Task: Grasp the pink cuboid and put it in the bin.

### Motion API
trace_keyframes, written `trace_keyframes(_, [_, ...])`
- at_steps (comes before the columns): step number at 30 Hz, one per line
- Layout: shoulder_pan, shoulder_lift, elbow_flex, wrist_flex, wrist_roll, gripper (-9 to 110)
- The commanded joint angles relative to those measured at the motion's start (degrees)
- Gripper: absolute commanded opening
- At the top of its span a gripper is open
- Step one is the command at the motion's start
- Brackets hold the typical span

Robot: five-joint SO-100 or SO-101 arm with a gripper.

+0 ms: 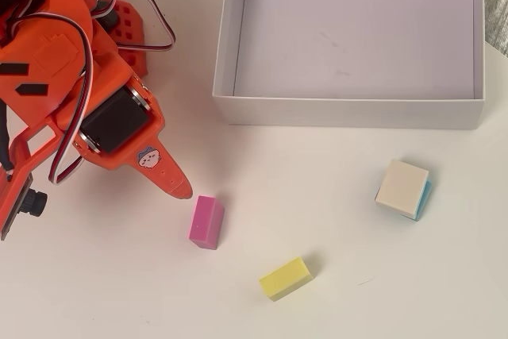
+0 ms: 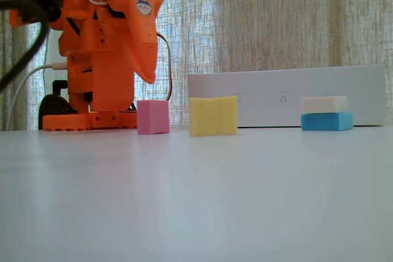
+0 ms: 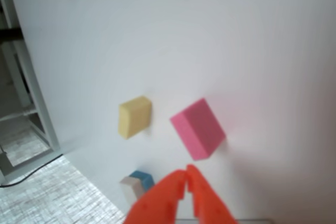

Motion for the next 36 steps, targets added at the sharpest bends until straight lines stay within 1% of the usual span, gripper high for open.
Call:
trace_keyframes(1, [-0.09,0.09,-0.35,0.18,-0.53,-8])
trace_keyframes(11, [-0.09,0.09,-0.35,0.18,-0.53,-8])
trace_keyframes(14, [-0.70,0.09,-0.35,0.18,-1.14,-5])
trace_keyframes(19, [-0.88,0.09,-0.35,0.18,-1.23,-5])
trace_keyframes(22, [-0.70,0.09,-0.26,-0.62,-0.62,-6])
trace_keyframes(23, [-1.05,0.09,-0.18,-0.97,-0.88,-8])
trace_keyframes(25, [-3.16,-0.88,0.18,-3.96,-6.50,-8])
trace_keyframes(26, [-3.08,-2.64,-0.44,-6.24,-7.29,-8])
trace_keyframes(27, [-2.64,-4.57,-2.02,-8.61,-8.53,-8])
trace_keyframes(29, [-2.20,-10.28,-7.12,-13.45,-18.02,-7])
trace_keyframes(30, [-2.02,-14.33,-11.43,-14.85,-22.24,-4])
trace_keyframes(31, [-2.64,-18.98,-16.70,-15.03,-24.87,-4])
trace_keyframes(33, [-5.27,-29.79,-29.88,-9.93,-27.42,-1])
trace_keyframes(34, [-6.15,-35.60,-37.71,-4.57,-30.85,1])
trace_keyframes(35, [-6.50,-41.31,-46.05,0.97,-31.73,7])
trace_keyframes(36, [-7.12,-46.93,-54.23,6.94,-32.43,10])
